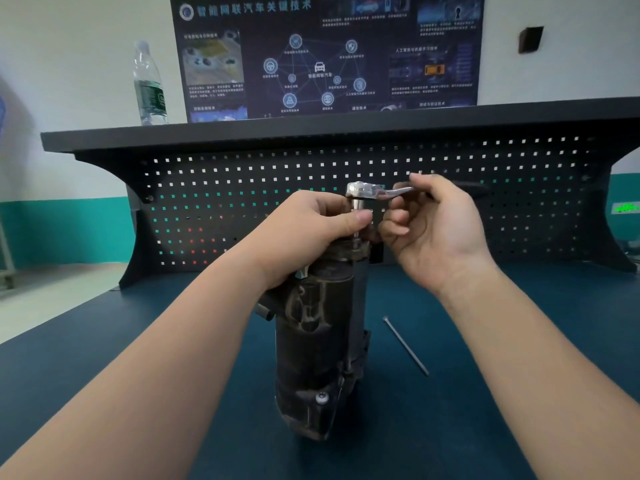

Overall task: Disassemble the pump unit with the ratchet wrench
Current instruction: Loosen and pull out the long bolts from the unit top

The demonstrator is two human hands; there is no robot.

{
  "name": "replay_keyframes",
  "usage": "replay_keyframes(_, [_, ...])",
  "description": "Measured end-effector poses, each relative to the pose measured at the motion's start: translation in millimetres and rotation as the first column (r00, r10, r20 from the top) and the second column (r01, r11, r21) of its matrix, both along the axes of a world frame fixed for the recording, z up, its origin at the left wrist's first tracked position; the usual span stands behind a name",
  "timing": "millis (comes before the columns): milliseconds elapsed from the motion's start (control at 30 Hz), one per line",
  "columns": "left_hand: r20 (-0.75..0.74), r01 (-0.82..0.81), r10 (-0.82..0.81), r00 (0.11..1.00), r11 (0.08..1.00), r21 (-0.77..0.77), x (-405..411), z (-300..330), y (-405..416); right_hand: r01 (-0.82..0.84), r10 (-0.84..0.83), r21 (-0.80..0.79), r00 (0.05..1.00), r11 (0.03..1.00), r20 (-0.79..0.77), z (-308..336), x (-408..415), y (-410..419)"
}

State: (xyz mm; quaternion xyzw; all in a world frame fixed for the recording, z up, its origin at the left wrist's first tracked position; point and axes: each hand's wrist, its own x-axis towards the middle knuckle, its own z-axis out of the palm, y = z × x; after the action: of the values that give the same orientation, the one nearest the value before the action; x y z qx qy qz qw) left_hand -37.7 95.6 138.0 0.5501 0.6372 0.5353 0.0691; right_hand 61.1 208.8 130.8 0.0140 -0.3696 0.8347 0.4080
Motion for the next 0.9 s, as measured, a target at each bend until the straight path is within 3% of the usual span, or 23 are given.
replay_keyframes(67, [-0.024,-0.024,0.024,0.999,1.000,0.001,-2.0,-0.7,1.8,0.264,-0.244,0.227,0.963,0.938,-0.113,-4.0,-0.5,-9.0])
replay_keyframes(100, [-0.026,-0.020,0.020,0.999,1.000,0.005,-3.0,-0.6,2.1,0.493,-0.432,0.414,0.870,0.766,-0.236,-5.9,2.3,-14.2])
replay_keyframes(133, [-0.031,-0.009,0.010,0.999,1.000,0.007,-3.0,-0.2,1.8,0.676,-0.565,0.579,0.723,0.457,-0.398,-6.8,5.3,-17.2])
replay_keyframes(167, [-0.041,0.005,-0.004,0.999,1.000,0.006,-2.7,0.1,1.3,0.737,-0.584,0.662,0.599,0.136,-0.547,-7.1,7.2,-19.4])
replay_keyframes(200, [-0.044,0.023,-0.023,0.999,1.000,0.005,-2.2,-0.1,0.5,0.735,-0.566,0.674,0.527,-0.072,-0.634,-7.7,7.1,-18.3])
replay_keyframes(233, [-0.029,0.044,-0.044,0.999,0.999,0.003,-1.7,-0.3,-0.4,0.727,-0.575,0.679,0.515,-0.099,-0.635,-7.6,6.8,-16.8])
replay_keyframes(267, [-0.002,0.060,-0.060,0.998,0.998,0.000,-1.5,-0.6,-0.9,0.722,-0.602,0.691,0.570,0.042,-0.559,-6.0,6.8,-17.5])
replay_keyframes(300, [0.024,0.071,-0.071,0.997,0.997,-0.004,-1.7,-0.7,-1.1,0.680,-0.603,0.656,0.685,0.327,-0.409,-2.5,7.2,-17.8])
replay_keyframes(333, [0.042,0.074,-0.073,0.996,0.997,-0.009,-2.1,-0.6,-1.1,0.551,-0.513,0.527,0.826,0.647,-0.234,0.6,7.6,-15.5])
replay_keyframes(367, [0.056,0.072,-0.071,0.996,0.997,-0.011,-1.3,-0.5,-1.3,0.344,-0.332,0.329,0.938,0.879,-0.095,2.5,6.8,-12.7])
replay_keyframes(400, [0.064,0.066,-0.065,0.996,0.998,-0.012,-0.5,-0.1,-1.6,0.147,-0.147,0.142,0.989,0.979,-0.012,4.3,7.0,-8.2])
replay_keyframes(467, [0.041,0.038,-0.037,0.998,0.999,-0.009,1.1,0.4,-0.8,-0.041,0.042,-0.010,0.997,0.999,0.057,6.2,7.8,-2.0])
replay_keyframes(500, [0.019,0.023,-0.023,1.000,1.000,-0.008,1.3,0.6,0.1,-0.047,0.047,0.006,0.998,0.999,0.051,6.4,7.1,-1.2])
replay_keyframes(567, [0.000,0.024,-0.024,1.000,1.000,-0.008,0.7,0.4,1.2,0.118,-0.117,0.189,0.993,0.975,-0.015,3.1,6.0,-5.9])
replay_keyframes(600, [0.007,0.041,-0.041,0.999,0.999,-0.006,0.0,0.2,1.4,0.296,-0.282,0.356,0.955,0.886,-0.093,1.6,7.8,-10.7])
replay_keyframes(633, [0.014,0.059,-0.059,0.998,0.998,-0.001,-0.3,0.0,1.4,0.490,-0.451,0.545,0.866,0.681,-0.216,1.0,10.7,-14.6])
replay_keyframes(667, [0.013,0.070,-0.070,0.997,0.998,0.003,-0.1,0.1,0.9,0.602,-0.539,0.680,0.767,0.417,-0.348,0.7,12.5,-18.1])
replay_keyframes(700, [0.008,0.076,-0.076,0.997,0.997,0.007,0.1,-0.1,0.8,0.636,-0.553,0.735,0.710,0.236,-0.436,0.0,12.9,-18.5])
replay_keyframes(733, [0.009,0.083,-0.083,0.997,0.997,0.010,-0.4,-0.3,0.9,0.637,-0.555,0.740,0.703,0.215,-0.444,-0.2,12.8,-16.7])
replay_keyframes(767, [0.023,0.092,-0.092,0.995,0.996,0.007,-0.7,-0.8,1.2,0.614,-0.540,0.705,0.750,0.354,-0.382,1.1,13.1,-14.9])
replay_keyframes(833, [0.046,0.094,-0.094,0.995,0.996,-0.008,-2.0,-0.9,1.3,0.368,-0.350,0.435,0.928,0.822,-0.125,5.4,12.2,-9.6])
replay_keyframes(867, [0.048,0.089,-0.088,0.995,0.996,-0.014,-2.5,-0.6,1.1,0.180,-0.181,0.220,0.983,0.959,-0.018,5.9,11.0,-6.8])
replay_keyframes(900, [0.053,0.090,-0.089,0.995,0.996,-0.015,-2.9,-0.2,0.5,0.025,-0.027,0.034,0.999,0.999,0.034,6.2,10.1,-2.9])
